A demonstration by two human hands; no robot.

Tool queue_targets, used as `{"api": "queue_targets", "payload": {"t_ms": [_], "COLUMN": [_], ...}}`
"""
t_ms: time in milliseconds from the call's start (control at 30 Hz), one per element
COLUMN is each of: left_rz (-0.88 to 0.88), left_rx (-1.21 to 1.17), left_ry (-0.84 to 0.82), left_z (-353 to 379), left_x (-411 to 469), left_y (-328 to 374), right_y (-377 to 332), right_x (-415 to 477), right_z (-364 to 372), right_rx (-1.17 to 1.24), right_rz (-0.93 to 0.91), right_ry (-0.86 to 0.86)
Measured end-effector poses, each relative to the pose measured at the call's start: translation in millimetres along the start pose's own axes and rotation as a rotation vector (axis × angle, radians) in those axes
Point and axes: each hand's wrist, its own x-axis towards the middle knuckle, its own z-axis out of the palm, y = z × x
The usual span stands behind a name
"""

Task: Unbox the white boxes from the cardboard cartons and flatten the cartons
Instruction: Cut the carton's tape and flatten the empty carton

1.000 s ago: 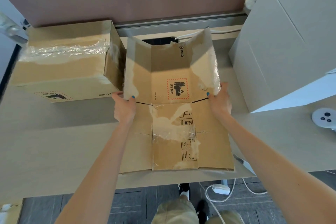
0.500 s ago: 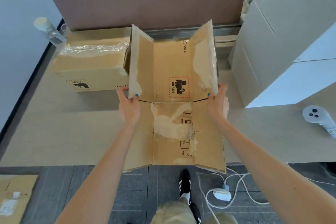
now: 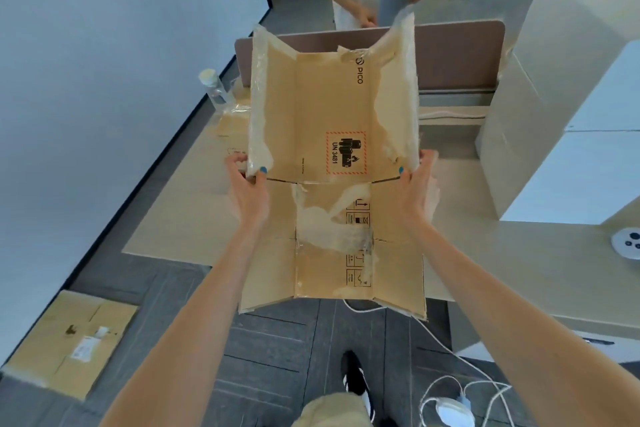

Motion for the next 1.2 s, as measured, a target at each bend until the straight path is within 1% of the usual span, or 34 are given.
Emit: {"api": "queue_targets", "payload": {"t_ms": [133,233,400,500,633,733,900,1000,1200], "left_rz": [0.033,0.054,-0.017,-0.049,-0.043,-0.047,-0.128,-0.187,-0.289], "left_rx": [-0.056,-0.055,0.018,0.014,-0.022,-0.038,-0.015,0.007,0.066], "left_ry": [0.074,0.175,0.390,0.465,0.530,0.587,0.697,0.765,0.851], "left_z": [-45,-81,-149,-192,-256,-311,-411,-462,-549], "left_x": [7,19,52,85,140,189,255,285,298], "left_y": [20,29,21,2,-29,-58,-122,-167,-251], "right_y": [-41,-72,-128,-163,-208,-247,-310,-330,-340], "right_x": [-14,-20,-39,-56,-79,-101,-151,-180,-251], "right_z": [16,39,98,143,231,306,424,506,626], "right_rx": [0.021,0.059,0.082,0.132,0.198,0.197,0.159,0.159,0.134], "right_rz": [-0.099,-0.154,-0.279,-0.323,-0.406,-0.470,-0.508,-0.552,-0.591], "right_ry": [-0.027,-0.047,-0.095,-0.116,-0.150,-0.161,-0.267,-0.334,-0.499]}}
